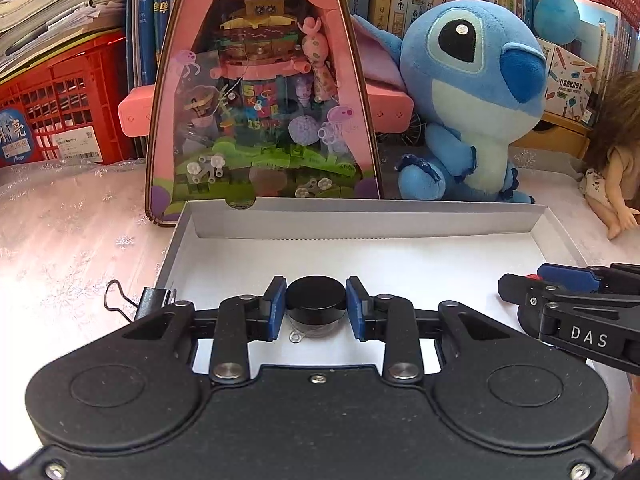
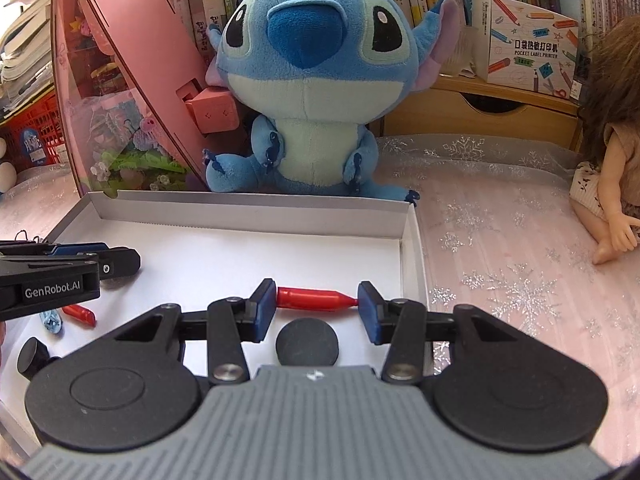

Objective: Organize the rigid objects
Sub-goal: 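Lower and open the left gripper to drop the puck while the right gripper releases the marker into the tray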

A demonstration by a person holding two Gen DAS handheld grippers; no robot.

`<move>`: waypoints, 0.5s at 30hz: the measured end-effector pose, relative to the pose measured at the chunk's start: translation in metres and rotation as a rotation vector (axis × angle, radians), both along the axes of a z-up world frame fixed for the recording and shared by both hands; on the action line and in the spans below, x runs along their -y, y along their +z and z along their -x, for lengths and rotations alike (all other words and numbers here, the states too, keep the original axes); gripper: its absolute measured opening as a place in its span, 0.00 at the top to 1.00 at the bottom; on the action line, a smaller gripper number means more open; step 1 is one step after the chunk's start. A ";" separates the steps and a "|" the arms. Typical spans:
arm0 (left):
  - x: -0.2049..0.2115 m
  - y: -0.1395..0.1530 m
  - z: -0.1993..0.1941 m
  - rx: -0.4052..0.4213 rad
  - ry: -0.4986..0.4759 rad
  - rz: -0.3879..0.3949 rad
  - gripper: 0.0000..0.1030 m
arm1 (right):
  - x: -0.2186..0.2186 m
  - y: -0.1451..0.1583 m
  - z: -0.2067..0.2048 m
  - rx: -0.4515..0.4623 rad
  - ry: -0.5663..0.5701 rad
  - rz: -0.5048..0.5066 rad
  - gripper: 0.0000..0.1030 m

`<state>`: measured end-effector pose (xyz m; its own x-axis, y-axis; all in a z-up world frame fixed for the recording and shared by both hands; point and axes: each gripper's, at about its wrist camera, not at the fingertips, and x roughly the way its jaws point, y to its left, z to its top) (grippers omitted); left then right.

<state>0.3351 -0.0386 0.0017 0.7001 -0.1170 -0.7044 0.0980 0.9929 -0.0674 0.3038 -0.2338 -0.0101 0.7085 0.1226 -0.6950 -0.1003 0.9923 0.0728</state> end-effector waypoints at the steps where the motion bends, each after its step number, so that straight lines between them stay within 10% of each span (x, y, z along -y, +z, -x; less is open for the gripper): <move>1: 0.001 0.000 0.000 0.000 -0.002 -0.003 0.71 | 0.000 0.000 0.000 -0.003 0.002 0.001 0.51; 15: 0.005 0.011 0.013 0.028 -0.019 -0.003 0.47 | 0.005 0.016 0.017 0.092 -0.020 -0.049 0.35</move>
<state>0.3219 -0.0431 0.0126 0.7169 -0.1285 -0.6853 0.1189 0.9910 -0.0615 0.2865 -0.2386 0.0054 0.7719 0.1400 -0.6201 -0.0886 0.9896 0.1131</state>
